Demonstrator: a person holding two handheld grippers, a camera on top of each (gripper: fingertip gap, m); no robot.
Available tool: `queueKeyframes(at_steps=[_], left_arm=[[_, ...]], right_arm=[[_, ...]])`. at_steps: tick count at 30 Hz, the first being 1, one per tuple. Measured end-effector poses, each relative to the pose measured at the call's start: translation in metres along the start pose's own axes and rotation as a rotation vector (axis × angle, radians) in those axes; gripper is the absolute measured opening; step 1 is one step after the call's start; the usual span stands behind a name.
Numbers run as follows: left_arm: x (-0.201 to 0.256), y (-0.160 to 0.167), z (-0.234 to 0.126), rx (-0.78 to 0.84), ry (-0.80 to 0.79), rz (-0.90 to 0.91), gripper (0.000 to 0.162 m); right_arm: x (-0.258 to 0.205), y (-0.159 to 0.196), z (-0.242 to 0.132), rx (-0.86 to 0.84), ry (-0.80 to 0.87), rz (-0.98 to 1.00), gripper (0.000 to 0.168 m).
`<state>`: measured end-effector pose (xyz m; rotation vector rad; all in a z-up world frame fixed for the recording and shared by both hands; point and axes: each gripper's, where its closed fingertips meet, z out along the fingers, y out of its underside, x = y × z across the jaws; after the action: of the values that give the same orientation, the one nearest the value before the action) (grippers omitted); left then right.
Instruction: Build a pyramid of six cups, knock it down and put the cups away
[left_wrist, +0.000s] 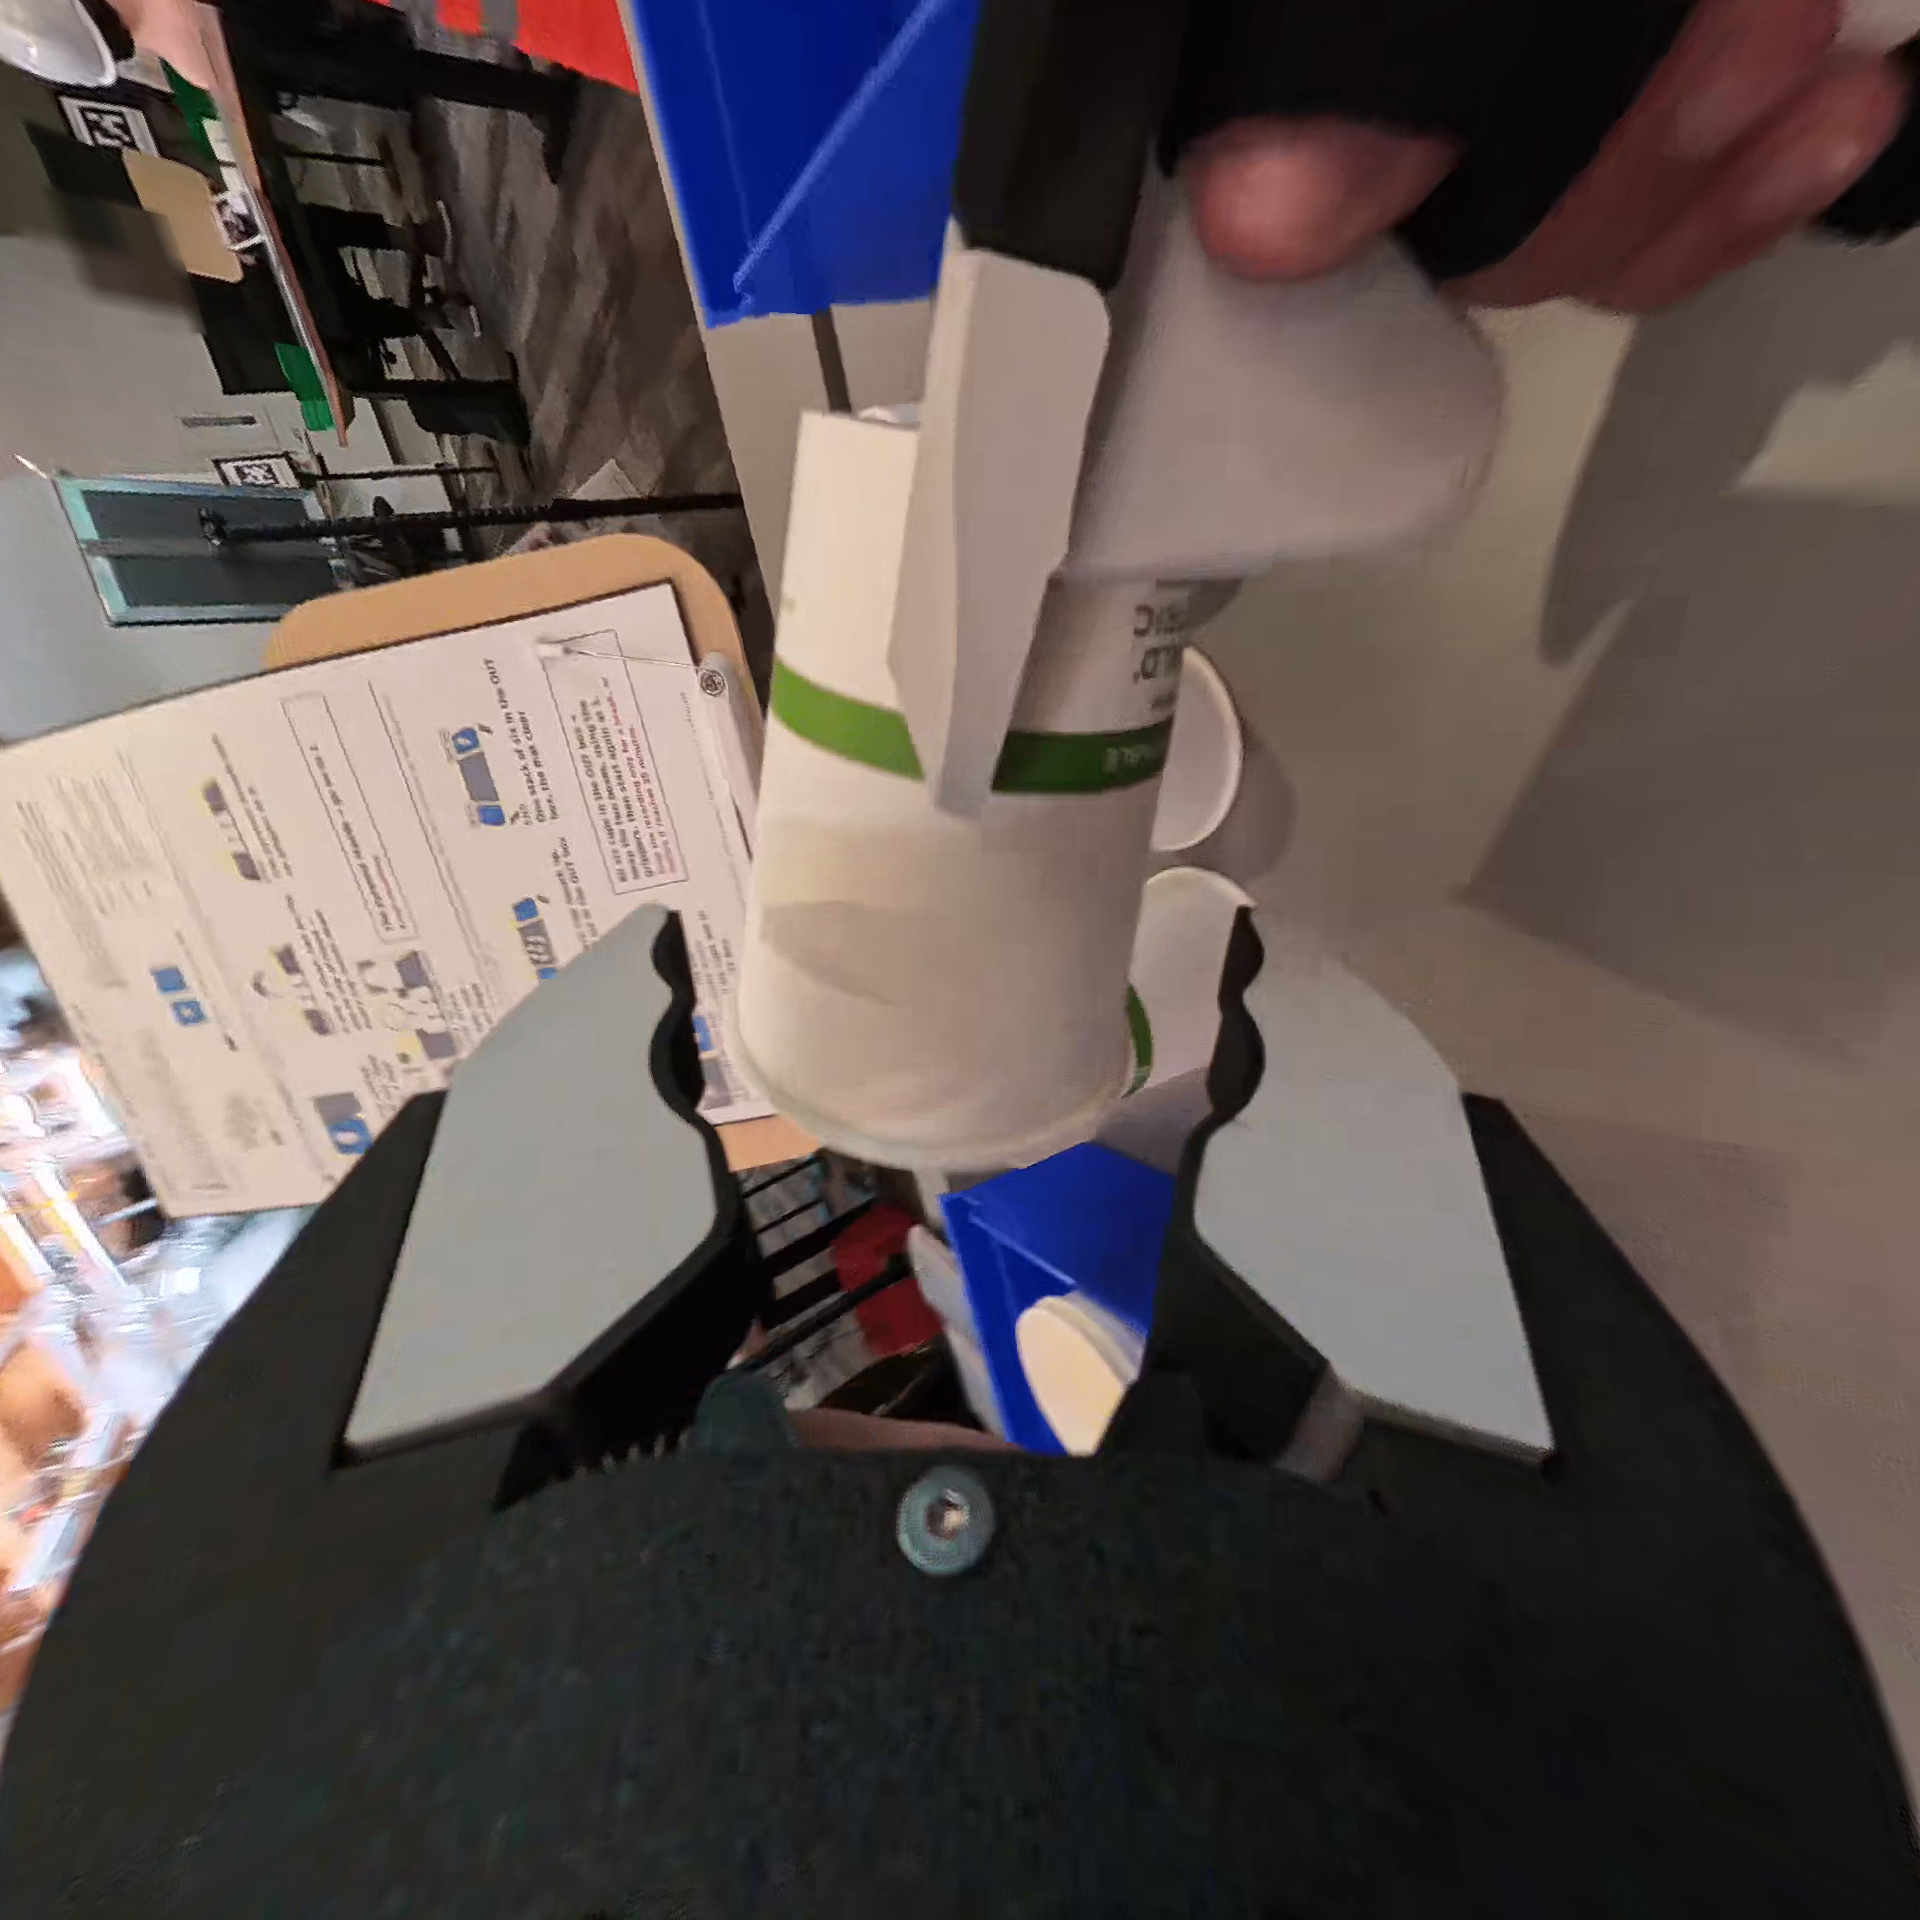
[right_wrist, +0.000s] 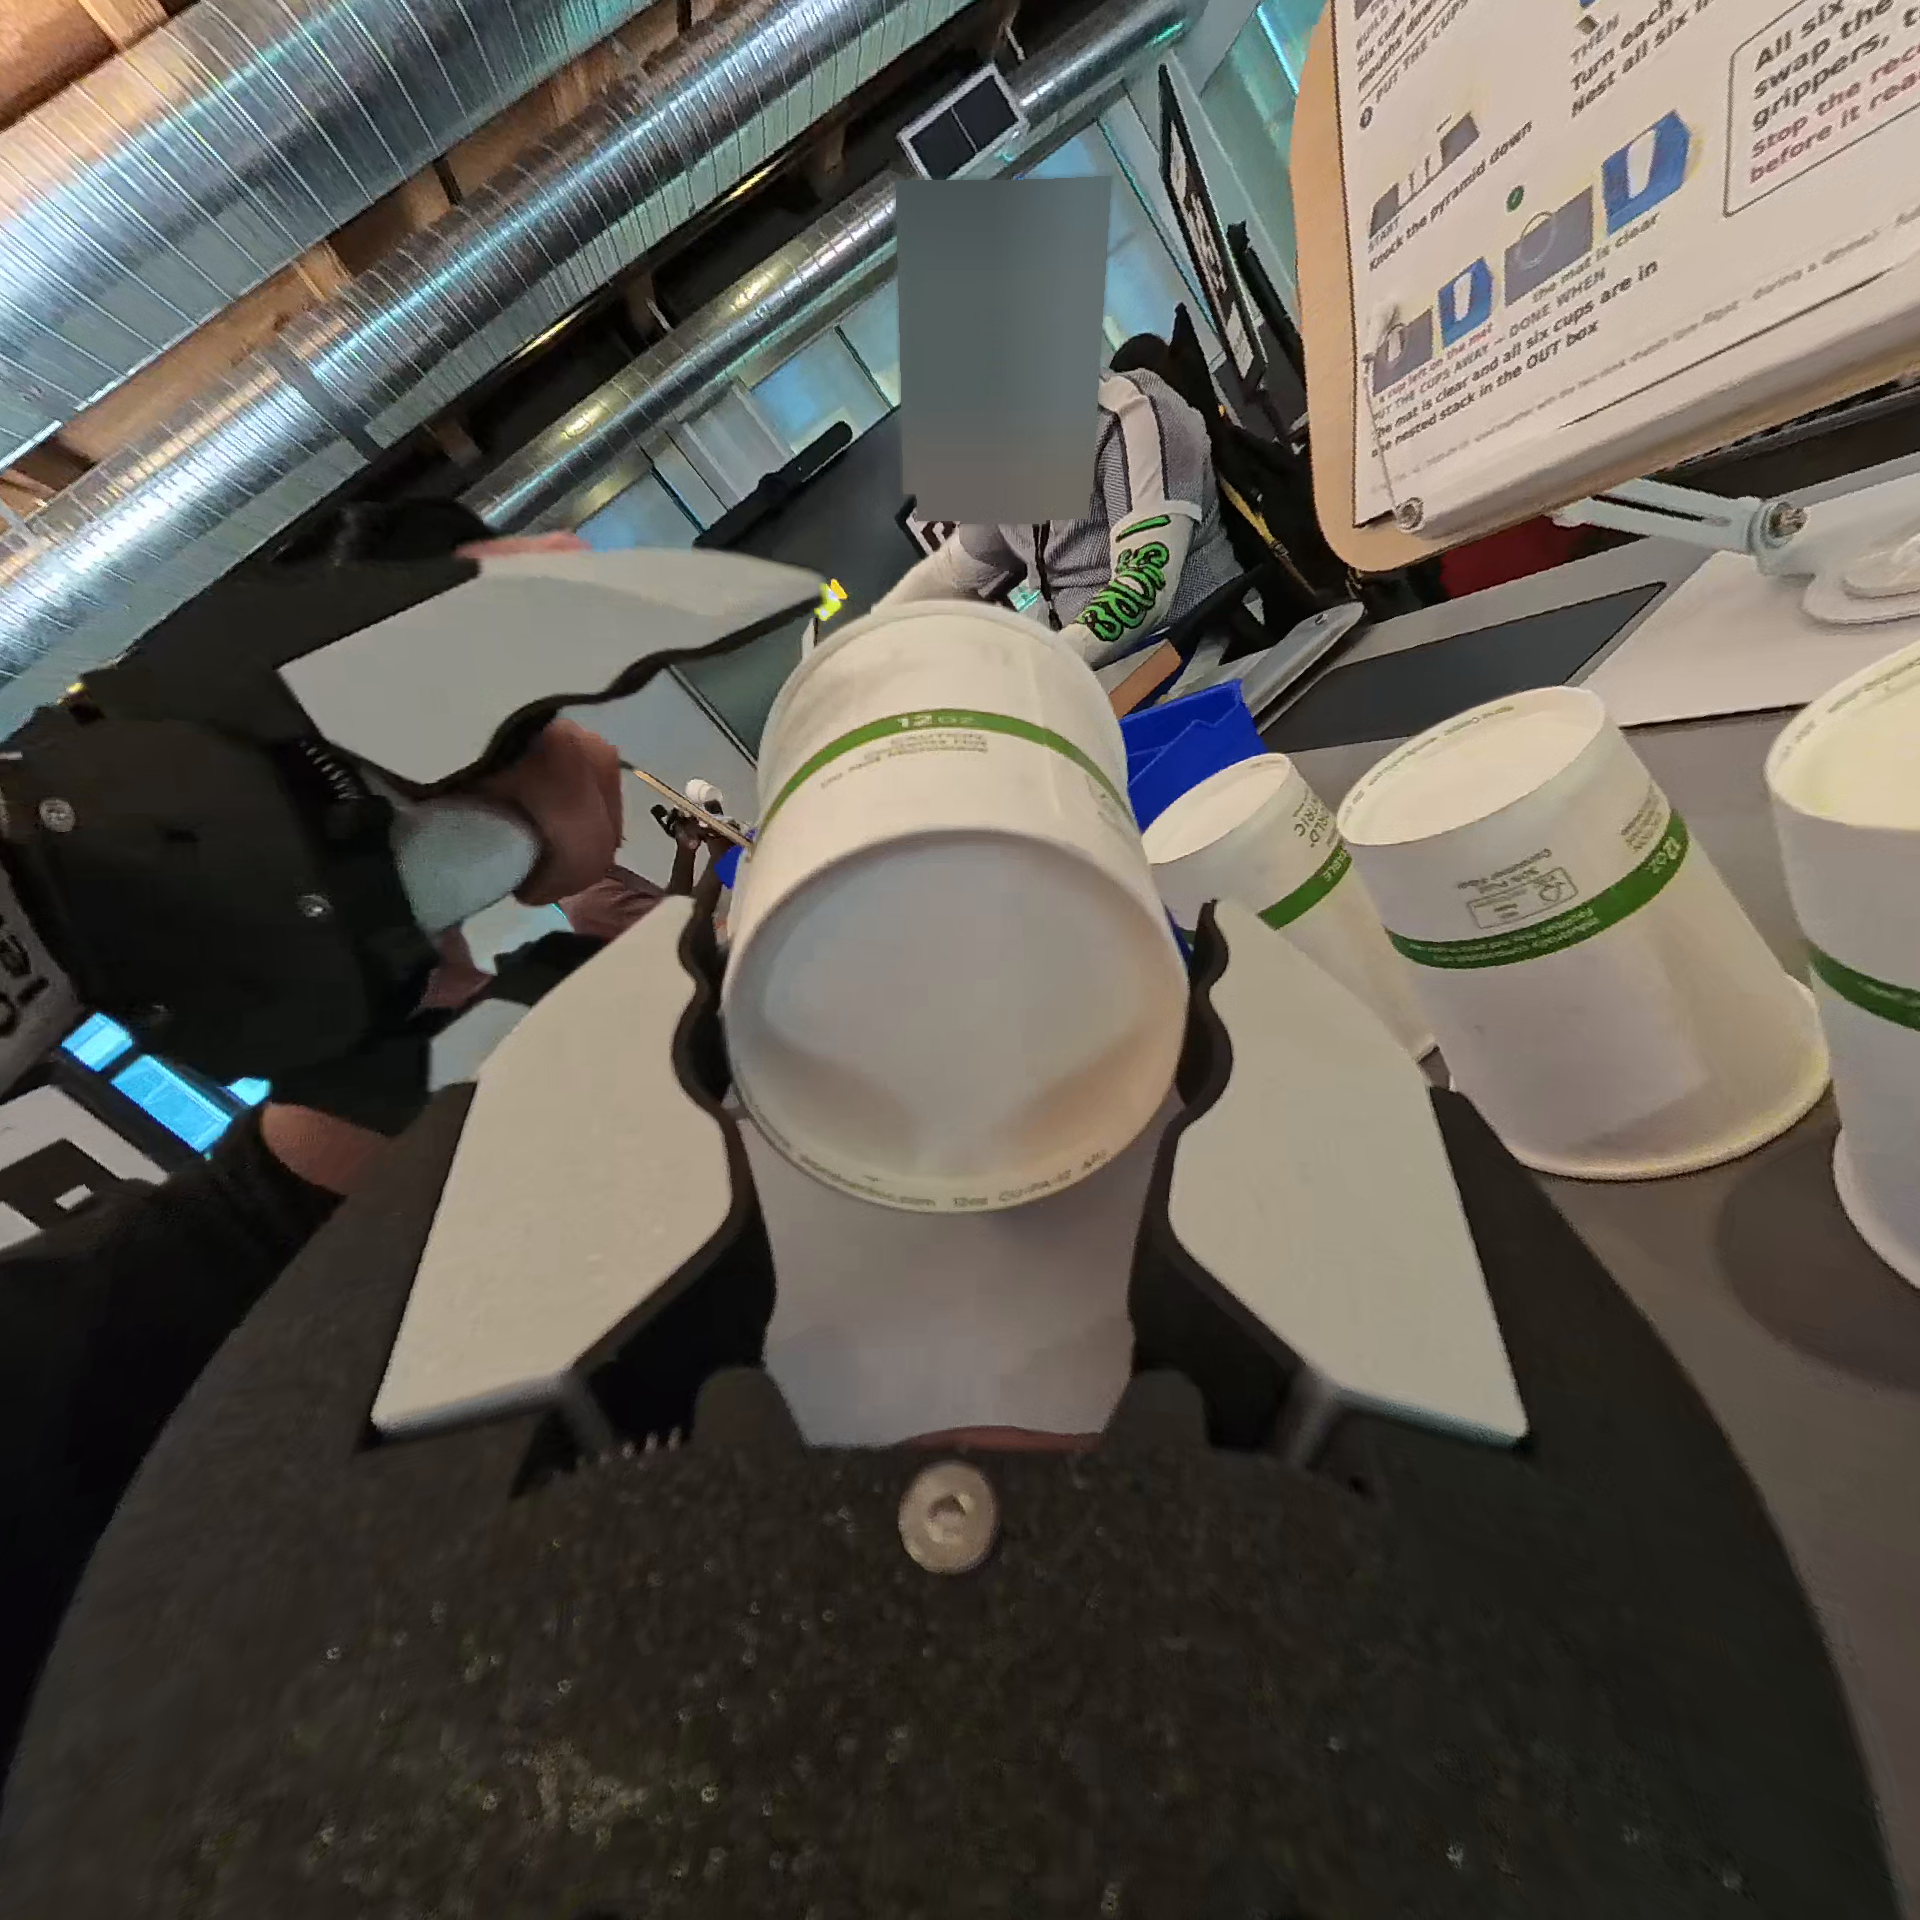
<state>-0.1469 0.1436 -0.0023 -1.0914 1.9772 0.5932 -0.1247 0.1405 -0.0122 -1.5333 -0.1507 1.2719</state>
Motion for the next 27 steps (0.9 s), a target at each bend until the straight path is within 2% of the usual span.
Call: queueKeyframes(at_steps=[4, 6, 7, 12, 14, 17, 20, 23, 27], left_arm=[[-0.001, -0.007, 0.020, -0.042, 0.013, 0.086, 0.098], [0.001, -0.008, 0.027, -0.062, 0.018, 0.104, 0.093], [0.005, -0.008, 0.029, -0.068, 0.027, 0.109, 0.085], [0.005, -0.009, 0.036, -0.019, -0.026, -0.012, 0.082], [-0.005, 0.003, 0.034, 0.033, -0.090, -0.142, 0.082], [-0.032, 0.033, 0.030, 0.155, -0.160, -0.481, 0.082], [-0.069, 0.061, 0.026, 0.281, -0.251, -0.867, 0.082], [-0.090, 0.075, 0.036, 0.382, -0.284, -1.203, 0.082], [-0.095, 0.081, 0.068, 0.411, -0.276, -1.445, 0.083]], right_arm=[[-0.001, 0.004, 0.001, -0.028, 0.020, -0.038, 0.085], [-0.001, 0.004, 0.000, -0.028, 0.021, -0.041, 0.085], [0.000, 0.003, 0.000, -0.030, 0.028, -0.042, 0.085], [0.007, -0.003, -0.006, 0.015, 0.073, -0.080, 0.084], [0.012, -0.008, -0.017, 0.033, 0.125, -0.115, 0.093], [0.009, -0.004, -0.037, 0.038, 0.166, -0.173, 0.091], [0.002, 0.028, -0.045, -0.024, 0.156, -0.198, 0.086], [0.000, 0.061, -0.047, -0.090, 0.146, -0.210, 0.082], [-0.008, 0.070, -0.042, -0.118, 0.093, -0.154, 0.079]])
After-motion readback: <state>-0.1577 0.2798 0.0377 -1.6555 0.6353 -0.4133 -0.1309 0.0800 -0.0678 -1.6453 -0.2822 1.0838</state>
